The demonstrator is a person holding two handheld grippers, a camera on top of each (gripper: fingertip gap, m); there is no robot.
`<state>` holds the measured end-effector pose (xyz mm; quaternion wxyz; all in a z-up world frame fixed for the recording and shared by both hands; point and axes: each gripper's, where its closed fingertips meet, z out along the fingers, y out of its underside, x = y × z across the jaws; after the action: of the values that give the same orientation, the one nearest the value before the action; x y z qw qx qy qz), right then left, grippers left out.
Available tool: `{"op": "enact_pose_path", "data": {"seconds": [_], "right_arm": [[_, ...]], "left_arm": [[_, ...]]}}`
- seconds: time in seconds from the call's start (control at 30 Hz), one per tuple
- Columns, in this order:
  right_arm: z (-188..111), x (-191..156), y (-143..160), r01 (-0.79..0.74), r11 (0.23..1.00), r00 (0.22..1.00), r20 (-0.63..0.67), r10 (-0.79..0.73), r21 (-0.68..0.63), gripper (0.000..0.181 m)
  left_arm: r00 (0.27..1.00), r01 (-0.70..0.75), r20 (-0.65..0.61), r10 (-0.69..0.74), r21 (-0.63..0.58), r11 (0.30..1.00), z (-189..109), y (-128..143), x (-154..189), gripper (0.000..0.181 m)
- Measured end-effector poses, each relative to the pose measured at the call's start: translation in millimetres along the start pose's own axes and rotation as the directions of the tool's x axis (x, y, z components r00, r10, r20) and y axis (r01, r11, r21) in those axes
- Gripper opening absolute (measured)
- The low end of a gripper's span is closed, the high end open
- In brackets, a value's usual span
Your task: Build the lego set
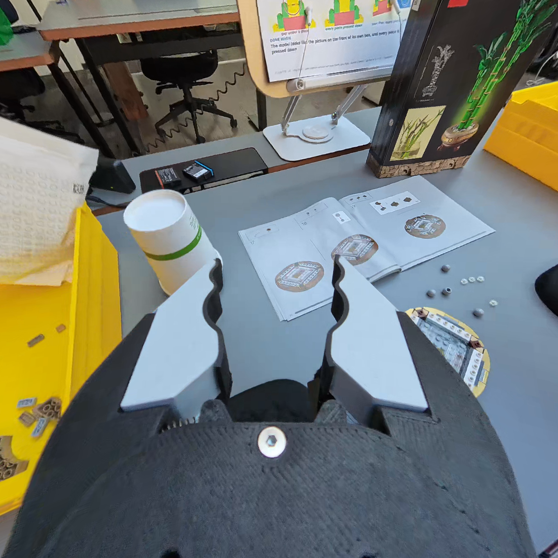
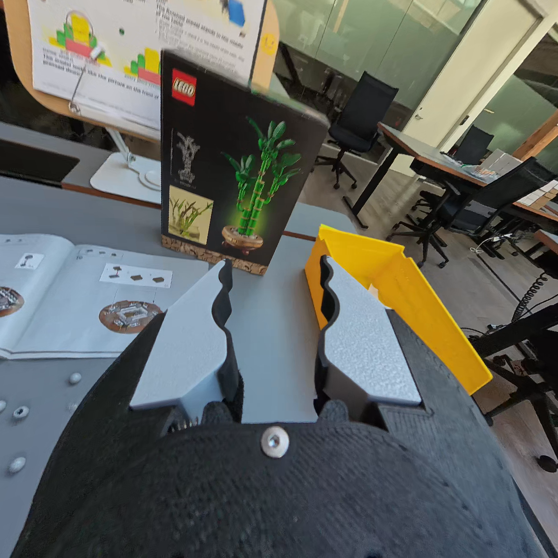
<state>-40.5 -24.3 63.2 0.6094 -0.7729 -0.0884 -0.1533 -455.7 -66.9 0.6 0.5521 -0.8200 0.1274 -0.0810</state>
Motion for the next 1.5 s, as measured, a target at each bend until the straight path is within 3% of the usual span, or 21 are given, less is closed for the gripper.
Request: {"op": "enact_pose_path", "data": {"seconds": [0.03, 0.17, 0.4, 0.87, 1.5], "right_arm": [[-6, 9, -12, -0.020, 0.999, 1.000, -0.014, 0.020, 0.028, 0.059], [-27, 31, -39, -0.069, 0.993, 0.996, -0.055, 0.074, 0.098, 0.059], [-36, 32, -46, -0.066, 0.988, 0.994, -0.072, 0.077, 0.137, 0.058], [-51, 48, -45, -0.064, 0.985, 0.990, -0.111, 0.083, 0.161, 0.057], [-34, 34, -37, -0.040, 0.992, 0.994, -0.100, 0.052, 0.117, 0.056]], "left_arm": [[1.000, 0.011, 0.004, -0.011, 0.000, 1.000, -5, 7, -6, 0.072], [0.998, -0.018, 0.064, 0.017, 0.007, 1.000, -27, 13, -28, 0.073], [0.991, -0.031, 0.131, 0.019, 0.090, 0.995, -57, -19, -43, 0.072], [0.990, -0.077, 0.127, 0.065, 0.089, 0.993, -57, -33, -29, 0.072], [0.993, -0.037, 0.114, 0.033, 0.040, 0.999, -49, -13, -35, 0.074]]}}
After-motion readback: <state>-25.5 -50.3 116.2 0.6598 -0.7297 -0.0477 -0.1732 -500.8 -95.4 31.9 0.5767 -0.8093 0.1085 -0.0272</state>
